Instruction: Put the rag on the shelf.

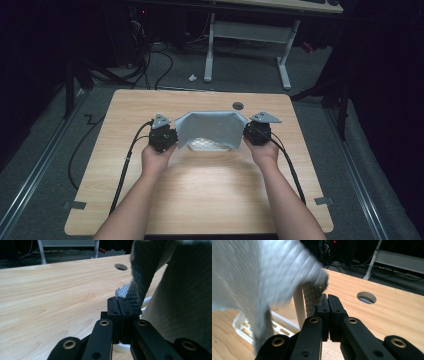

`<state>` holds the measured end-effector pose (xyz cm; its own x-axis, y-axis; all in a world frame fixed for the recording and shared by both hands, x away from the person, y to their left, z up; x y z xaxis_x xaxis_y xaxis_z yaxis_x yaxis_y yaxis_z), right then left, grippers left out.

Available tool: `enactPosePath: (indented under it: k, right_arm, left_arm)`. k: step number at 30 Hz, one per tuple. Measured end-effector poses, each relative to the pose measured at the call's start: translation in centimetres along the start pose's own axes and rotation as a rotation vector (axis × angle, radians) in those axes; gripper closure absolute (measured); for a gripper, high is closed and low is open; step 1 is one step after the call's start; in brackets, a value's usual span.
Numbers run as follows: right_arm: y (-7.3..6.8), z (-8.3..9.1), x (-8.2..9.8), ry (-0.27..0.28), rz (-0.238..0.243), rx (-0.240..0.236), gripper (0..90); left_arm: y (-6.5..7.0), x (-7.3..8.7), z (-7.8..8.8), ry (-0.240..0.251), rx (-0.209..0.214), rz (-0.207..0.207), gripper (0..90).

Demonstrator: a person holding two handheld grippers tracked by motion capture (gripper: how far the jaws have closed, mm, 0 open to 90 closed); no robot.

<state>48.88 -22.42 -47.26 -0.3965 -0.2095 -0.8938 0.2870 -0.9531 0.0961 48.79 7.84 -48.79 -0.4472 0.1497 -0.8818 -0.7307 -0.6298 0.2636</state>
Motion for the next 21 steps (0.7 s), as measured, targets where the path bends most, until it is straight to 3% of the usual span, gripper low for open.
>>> enactPosePath:
  k: [11, 21]
  right_arm:
    - [0.7, -0.6, 1.6, -0.038, -0.016, 0.016, 89.5]
    - [0.6, -0.6, 1.8, -0.042, 0.001, 0.015, 89.1]
  left_arm:
    - [-0.1, 0.5, -0.1, -0.012, 0.002, 0.002, 88.4]
    - [-0.2, 0.6, -0.1, -0.017, -0.002, 0.008, 87.1]
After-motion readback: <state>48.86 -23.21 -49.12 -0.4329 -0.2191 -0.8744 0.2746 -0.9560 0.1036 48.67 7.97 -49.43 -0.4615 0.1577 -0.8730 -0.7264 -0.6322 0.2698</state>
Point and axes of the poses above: each handheld gripper's, and its own axes: z roughly backward along the jaws, x roughly out of its underside, y roughly to its right, the point moved 3 cm from there along -z, roughly forward along the jaws, and after that the axes turned 11 degrees about x, right-handed, at the moved point
